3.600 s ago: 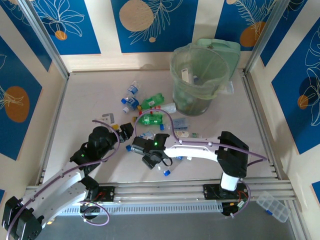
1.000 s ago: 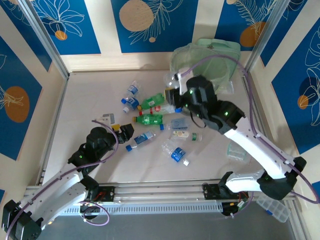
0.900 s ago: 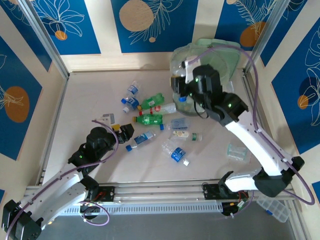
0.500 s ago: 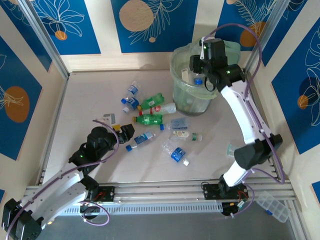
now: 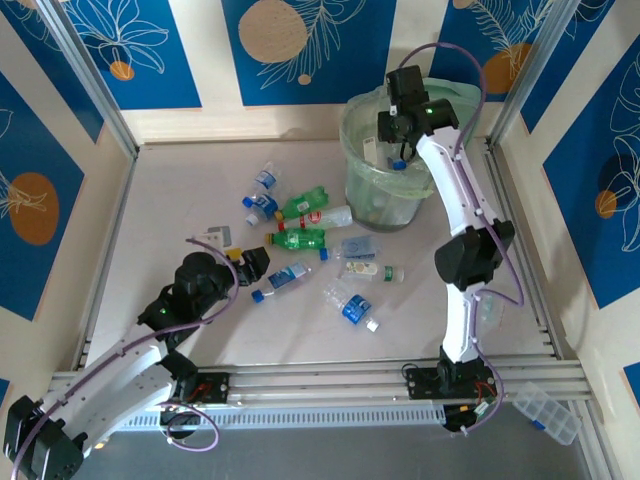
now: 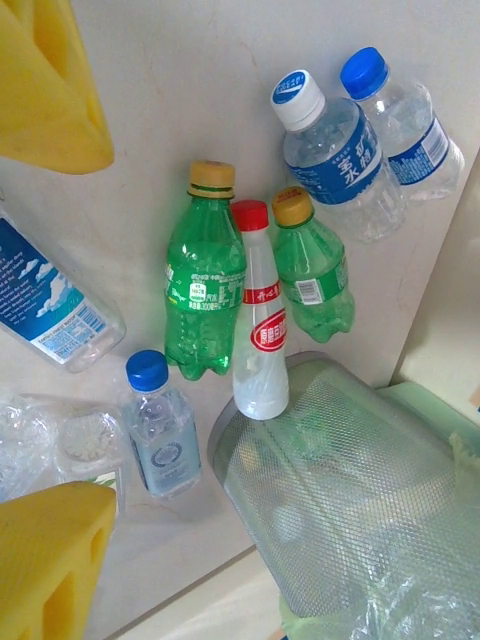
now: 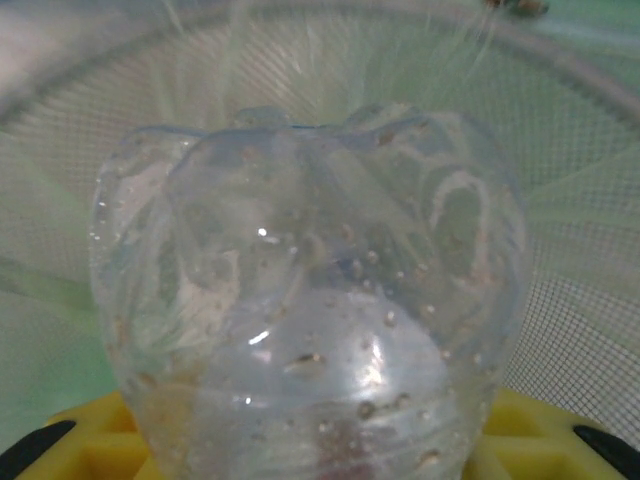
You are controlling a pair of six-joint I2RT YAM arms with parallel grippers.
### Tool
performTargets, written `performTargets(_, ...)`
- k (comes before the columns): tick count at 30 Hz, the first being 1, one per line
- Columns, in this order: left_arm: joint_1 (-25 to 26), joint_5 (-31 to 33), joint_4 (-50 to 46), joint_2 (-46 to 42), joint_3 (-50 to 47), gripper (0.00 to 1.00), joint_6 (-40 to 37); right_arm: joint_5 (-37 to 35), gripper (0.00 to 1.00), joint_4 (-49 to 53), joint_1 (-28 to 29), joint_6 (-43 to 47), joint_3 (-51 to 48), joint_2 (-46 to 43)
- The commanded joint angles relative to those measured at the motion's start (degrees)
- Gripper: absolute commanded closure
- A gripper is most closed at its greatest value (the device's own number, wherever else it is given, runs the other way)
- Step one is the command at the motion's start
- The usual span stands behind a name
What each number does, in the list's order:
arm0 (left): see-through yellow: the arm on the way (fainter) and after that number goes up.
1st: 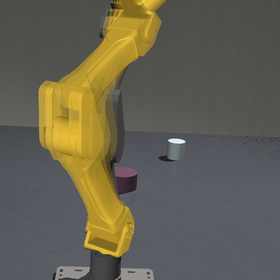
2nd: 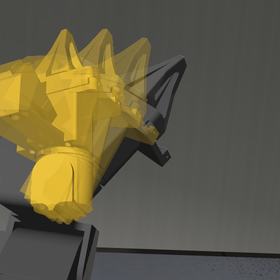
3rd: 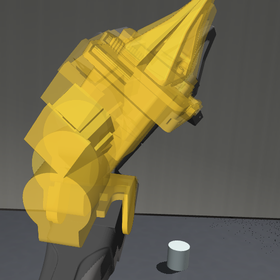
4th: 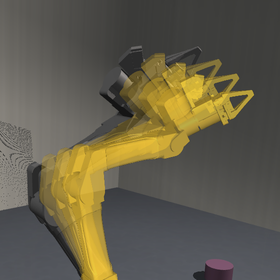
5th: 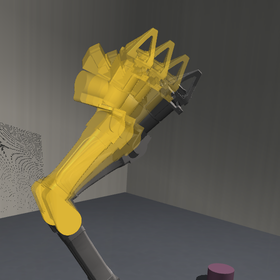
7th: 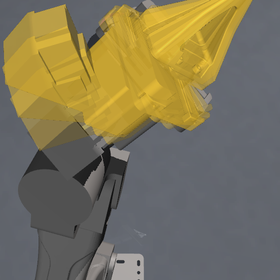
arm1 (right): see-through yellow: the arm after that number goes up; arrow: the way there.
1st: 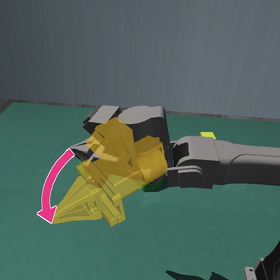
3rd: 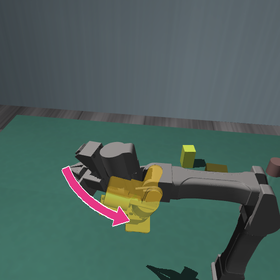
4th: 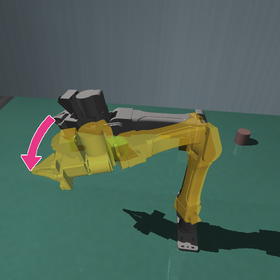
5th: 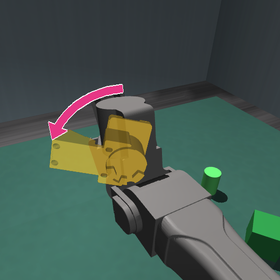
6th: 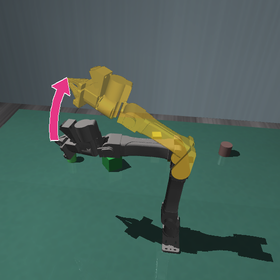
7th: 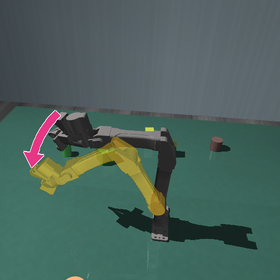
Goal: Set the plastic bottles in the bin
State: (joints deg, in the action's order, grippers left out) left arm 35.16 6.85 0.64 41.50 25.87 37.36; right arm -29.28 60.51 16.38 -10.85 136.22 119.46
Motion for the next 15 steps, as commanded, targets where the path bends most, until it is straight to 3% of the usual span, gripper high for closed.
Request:
performTargets(1, 0.4, -1.0, 0.8, 0.3, 2.0, 0.20, -0.5, -2.0, 0.55, 7.4, -0.9, 1.3, 5.2, 4.2)
performTargets(15, 0.4, 2.1, -1.0, -1.9, 1.7, 0.20, -0.6, 3.9, 0.50, 13.4, -3.4, -0.7, 8.1, 14.4)
